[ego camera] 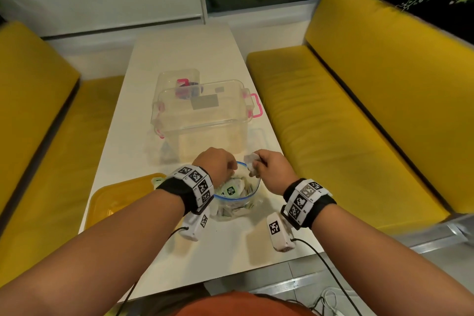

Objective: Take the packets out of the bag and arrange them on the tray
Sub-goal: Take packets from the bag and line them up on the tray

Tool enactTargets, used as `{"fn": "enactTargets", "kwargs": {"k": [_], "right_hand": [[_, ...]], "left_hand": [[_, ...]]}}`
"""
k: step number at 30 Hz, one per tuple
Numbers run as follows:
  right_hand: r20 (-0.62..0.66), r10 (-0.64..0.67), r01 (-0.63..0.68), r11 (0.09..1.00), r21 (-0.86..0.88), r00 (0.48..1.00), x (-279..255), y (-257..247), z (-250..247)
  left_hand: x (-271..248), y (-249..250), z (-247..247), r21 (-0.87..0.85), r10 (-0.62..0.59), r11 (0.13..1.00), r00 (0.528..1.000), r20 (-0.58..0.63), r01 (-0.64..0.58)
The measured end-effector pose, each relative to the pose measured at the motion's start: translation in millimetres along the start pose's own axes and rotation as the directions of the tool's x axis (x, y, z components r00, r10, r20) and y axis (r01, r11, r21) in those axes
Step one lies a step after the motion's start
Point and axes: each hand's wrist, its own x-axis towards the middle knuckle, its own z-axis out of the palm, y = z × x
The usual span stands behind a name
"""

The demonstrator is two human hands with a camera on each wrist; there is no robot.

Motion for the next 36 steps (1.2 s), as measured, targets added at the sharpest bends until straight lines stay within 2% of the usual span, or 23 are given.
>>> {"fn": "enactTargets", "kwargs": {"k": [4,7,10,13,19,24,28,31,36], "right_hand": [[-0.041,0.011,-0.011,1.000,0.000,0.999,-4,2,-3],[-0.058,0.051,-0.049,0.998,0.044,0.997,-5,2,-2],[-0.047,0.071,-0.062,0.985,0.160,0.996,-11,-3,-3],[-0.036,0.091,-0.080,0.971,0.224,0.995,-16,-7,-4],[-0.009,0.067,-0.065,0.987,0.144,0.998,-16,-12,0],[-0.036,-0.019,0.021,0.999,0.047,0.999,-12,-16,8],[0.004,-0.061,0.060,0.996,0.065,0.998,-5,-27,16],[0.063,-0.132,0.130,0.991,0.038,0.989,0,-34,24],[0.167,-0.131,0.120,0.990,0.077,0.977,3,-49,30]], "left_hand": [[8,3,14,0.143,-0.015,0.990,0.997,0.082,0.003],[11,6,18,0.210,-0.005,0.978,0.998,0.060,-0.008],[11,6,18,0.251,0.017,0.968,1.000,0.014,-0.020],[9,1,14,0.220,0.040,0.975,0.999,-0.013,-0.036],[-7,-5,-2,0.100,0.075,0.993,0.993,-0.093,-0.065],[-20,-8,-18,-0.114,0.050,0.991,0.976,-0.214,-0.076],[-31,-9,-36,-0.256,0.108,0.951,0.961,-0.253,-0.174],[-37,-14,-47,-0.207,0.155,0.955,0.952,-0.264,-0.213],[-48,-34,-60,-0.081,0.183,0.976,0.965,-0.189,-0.201]]}}
